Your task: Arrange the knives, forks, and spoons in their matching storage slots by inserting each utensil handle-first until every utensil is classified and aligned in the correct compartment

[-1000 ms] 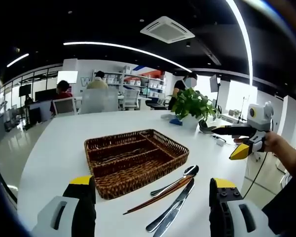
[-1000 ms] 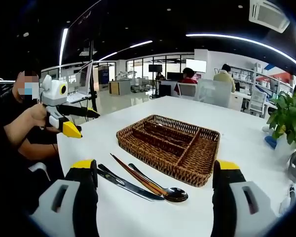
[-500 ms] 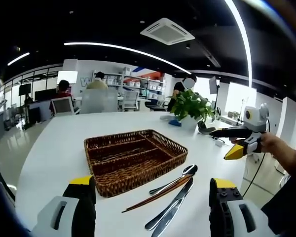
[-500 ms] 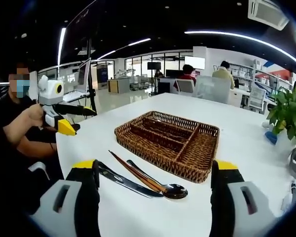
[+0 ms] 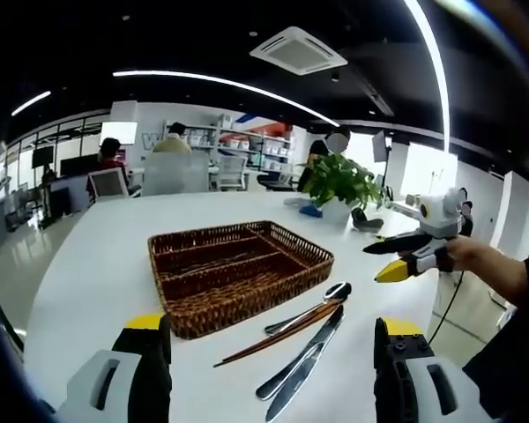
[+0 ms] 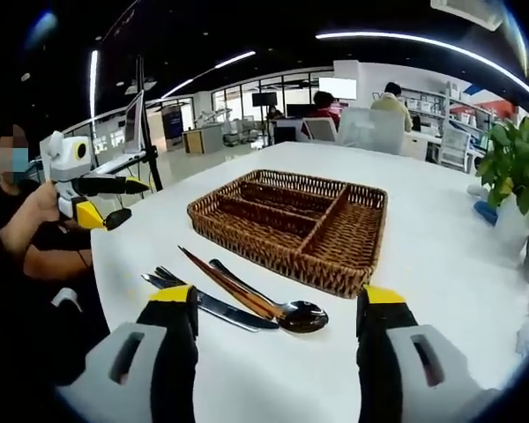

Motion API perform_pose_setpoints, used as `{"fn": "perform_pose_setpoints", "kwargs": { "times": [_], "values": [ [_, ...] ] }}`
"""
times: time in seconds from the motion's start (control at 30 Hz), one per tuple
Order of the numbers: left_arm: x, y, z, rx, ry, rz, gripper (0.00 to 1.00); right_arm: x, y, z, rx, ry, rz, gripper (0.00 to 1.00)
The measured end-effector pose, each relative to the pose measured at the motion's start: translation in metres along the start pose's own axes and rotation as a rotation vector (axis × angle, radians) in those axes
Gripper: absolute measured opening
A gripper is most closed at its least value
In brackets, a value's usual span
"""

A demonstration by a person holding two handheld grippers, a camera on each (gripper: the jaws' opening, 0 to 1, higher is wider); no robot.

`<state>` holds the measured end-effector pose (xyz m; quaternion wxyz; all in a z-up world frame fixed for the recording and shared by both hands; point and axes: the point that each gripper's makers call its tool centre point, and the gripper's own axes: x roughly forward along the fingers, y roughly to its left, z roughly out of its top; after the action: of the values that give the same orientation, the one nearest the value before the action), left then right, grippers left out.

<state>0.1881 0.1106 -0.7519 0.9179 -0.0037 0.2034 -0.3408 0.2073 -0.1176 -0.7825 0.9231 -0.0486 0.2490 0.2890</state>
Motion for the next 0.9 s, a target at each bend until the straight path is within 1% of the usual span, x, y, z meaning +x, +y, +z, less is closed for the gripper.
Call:
{"fn": "perform_pose_setpoints", "kwargs": {
  "times": [0.17, 0.37, 0.43, 0.5, 0.6, 0.67, 0.7, 0.77, 0.9],
  "values": [
    [0.002, -0.005, -0.008, 0.003, 0.023, -0.007, 1.00, 0.005, -0.006, -0.009, 0.015, 0.018, -0.005, 0.69],
    [0.001, -0.010, -0.008, -0.003, 0.017, -0.015, 1.00, 0.016, -0.013, -0.020, 0.033, 0.043, -0.012, 0.64],
    [0.000, -0.011, -0.011, -0.004, 0.022, -0.015, 1.00, 0.022, -0.014, -0.029, 0.057, 0.074, 0.002, 0.62],
    [0.000, -0.012, -0.012, -0.009, 0.023, -0.016, 1.00, 0.026, -0.016, -0.033, 0.076, 0.078, 0.006, 0.60],
    [-0.002, -0.015, -0.013, -0.023, 0.011, -0.023, 1.00, 0.032, -0.019, -0.039, 0.120, 0.081, 0.009, 0.55],
    [-0.003, -0.015, -0.014, -0.024, 0.012, -0.021, 1.00, 0.035, -0.023, -0.041, 0.134, 0.080, 0.004, 0.52],
    [-0.003, -0.015, -0.015, -0.025, 0.015, -0.019, 1.00, 0.038, -0.025, -0.045, 0.151, 0.093, 0.004, 0.50],
    [-0.004, -0.014, -0.017, -0.029, 0.018, -0.017, 1.00, 0.040, -0.027, -0.049, 0.165, 0.101, 0.004, 0.45],
    [-0.004, -0.015, -0.020, -0.031, 0.027, -0.017, 1.00, 0.043, -0.030, -0.051, 0.191, 0.097, 0.004, 0.39]
  ]
}}
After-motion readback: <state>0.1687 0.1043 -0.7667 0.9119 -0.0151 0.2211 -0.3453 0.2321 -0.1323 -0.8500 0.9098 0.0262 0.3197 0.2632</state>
